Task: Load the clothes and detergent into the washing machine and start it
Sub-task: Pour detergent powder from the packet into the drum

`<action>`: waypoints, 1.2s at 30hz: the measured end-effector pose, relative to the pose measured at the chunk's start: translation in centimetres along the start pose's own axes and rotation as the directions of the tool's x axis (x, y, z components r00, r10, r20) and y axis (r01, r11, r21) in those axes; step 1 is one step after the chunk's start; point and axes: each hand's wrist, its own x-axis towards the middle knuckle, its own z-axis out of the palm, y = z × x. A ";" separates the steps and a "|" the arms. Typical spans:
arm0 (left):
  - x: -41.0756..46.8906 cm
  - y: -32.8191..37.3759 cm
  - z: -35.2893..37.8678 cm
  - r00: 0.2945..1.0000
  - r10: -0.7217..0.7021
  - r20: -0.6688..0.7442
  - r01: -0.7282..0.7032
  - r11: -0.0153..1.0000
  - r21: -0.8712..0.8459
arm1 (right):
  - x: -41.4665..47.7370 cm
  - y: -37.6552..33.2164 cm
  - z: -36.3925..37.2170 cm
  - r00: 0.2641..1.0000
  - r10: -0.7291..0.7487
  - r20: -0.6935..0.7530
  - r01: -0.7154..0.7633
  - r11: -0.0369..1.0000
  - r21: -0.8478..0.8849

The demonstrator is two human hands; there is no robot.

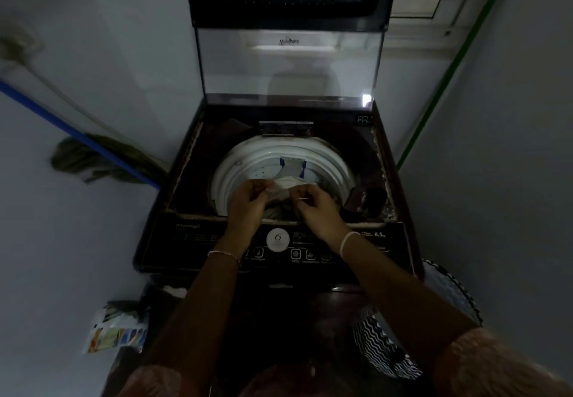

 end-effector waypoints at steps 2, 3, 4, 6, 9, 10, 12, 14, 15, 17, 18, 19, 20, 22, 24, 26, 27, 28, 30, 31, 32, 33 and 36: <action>-1.6 0.2 -0.9 1.000 0.014 -0.021 -0.014 1.000 -0.003 | -0.8 0.1 0.1 1.000 -0.005 -0.010 0.005 1.000 -0.006; -2.7 0.2 -1.5 0.999 0.018 -0.032 -0.018 1.000 -0.007 | -1.3 0.0 0.4 1.000 -0.010 -0.008 0.010 1.000 -0.009; -3.6 0.2 -2.4 0.999 0.015 -0.048 -0.016 1.000 -0.010 | -1.7 0.0 0.9 1.000 -0.016 -0.002 0.016 1.000 -0.010; -5.2 0.1 -4.3 0.995 0.001 -0.095 -0.001 1.000 -0.001 | -2.4 -0.6 2.3 0.999 -0.037 0.015 0.037 0.999 -0.012; -7.2 -0.5 -7.9 0.982 -0.039 -0.186 0.045 0.999 0.028 | -3.4 -1.8 5.2 0.996 -0.059 0.064 0.060 0.998 -0.018; -7.9 -0.6 -9.2 0.975 -0.046 -0.216 0.056 0.998 0.037 | -3.5 -2.2 6.4 0.994 -0.058 0.098 0.059 0.998 -0.008; -9.1 -0.7 -11.9 0.960 -0.061 -0.272 0.073 0.997 0.034 | -4.0 -3.2 8.9 0.983 -0.075 0.167 0.075 0.997 0.003; -9.9 -1.0 -14.5 0.946 -0.061 -0.318 0.068 0.998 0.013 | -4.5 -4.1 11.5 0.969 -0.111 0.222 0.115 0.993 -0.006; -10.1 -1.2 -15.7 0.937 -0.057 -0.346 0.067 0.998 0.017 | -4.9 -4.8 12.9 0.959 -0.122 0.256 0.127 0.992 -0.004; -10.3 -1.5 -18.1 0.911 -0.060 -0.408 0.076 0.997 0.022 | -5.1 -5.8 15.6 0.938 -0.143 0.316 0.145 0.989 0.016; -10.4 -1.7 -19.3 0.897 -0.064 -0.437 0.080 0.997 0.018 | -5.1 -6.3 17.0 0.927 -0.146 0.346 0.147 0.989 0.021; -10.3 -2.0 -20.4 0.884 -0.069 -0.462 0.090 0.996 0.023 | -5.1 -6.7 18.4 0.913 -0.147 0.380 0.150 0.988 0.022; -10.2 -2.4 -21.5 0.875 -0.075 -0.478 0.101 0.995 0.028 | -4.9 -7.0 19.9 0.900 -0.155 0.406 0.159 0.987 0.024; -10.0 -3.1 -23.7 0.859 -0.114 -0.500 0.138 0.990 0.013 | -4.2 -7.4 23.0 0.887 -0.154 0.435 0.167 0.986 0.010; -9.5 -3.9 -26.2 0.838 -0.149 -0.525 0.170 0.985 -0.009 | -3.4 -7.5 26.3 0.880 -0.125 0.459 0.143 0.990 -0.005; -9.0 -5.2 -28.7 0.819 -0.176 -0.547 0.201 0.980 -0.015 | -2.6 -7.2 29.7 0.866 -0.093 0.491 0.119 0.993 -0.022; -8.9 -5.9 -29.8 0.807 -0.193 -0.558 0.222 0.975 -0.017 | -2.3 -7.0 31.4 0.854 -0.075 0.514 0.104 0.994 -0.029; -8.7 -6.7 -31.0 0.791 -0.213 -0.574 0.243 0.970 -0.025 | -2.0 -6.5 33.0 0.841 -0.059 0.537 0.087 0.996 -0.027; -8.4 -8.8 -33.1 0.757 -0.253 -0.602 0.282 0.958 -0.048 | -1.6 -5.5 35.9 0.820 -0.038 0.571 0.058 0.998 -0.018; -8.4 -9.9 -34.1 0.740 -0.279 -0.612 0.314 0.948 -0.052 | -1.3 -4.8 37.3 0.809 -0.017 0.588 0.042 0.999 -0.028; -8.3 -11.3 -35.1 0.724 -0.304 -0.620 0.349 0.936 -0.052 | -1.0 -4.0 38.7 0.800 0.012 0.600 0.019 0.999 -0.044; -8.3 -12.7 -35.9 0.708 -0.333 -0.623 0.390 0.919 -0.048 | -0.8 -3.1 40.0 0.796 0.039 0.604 -0.005 0.998 -0.058; -7.9 -17.3 -38.0 0.663 -0.411 -0.626 0.485 0.873 -0.060 | -0.3 0.5 43.9 0.793 0.107 0.600 -0.059 0.993 -0.099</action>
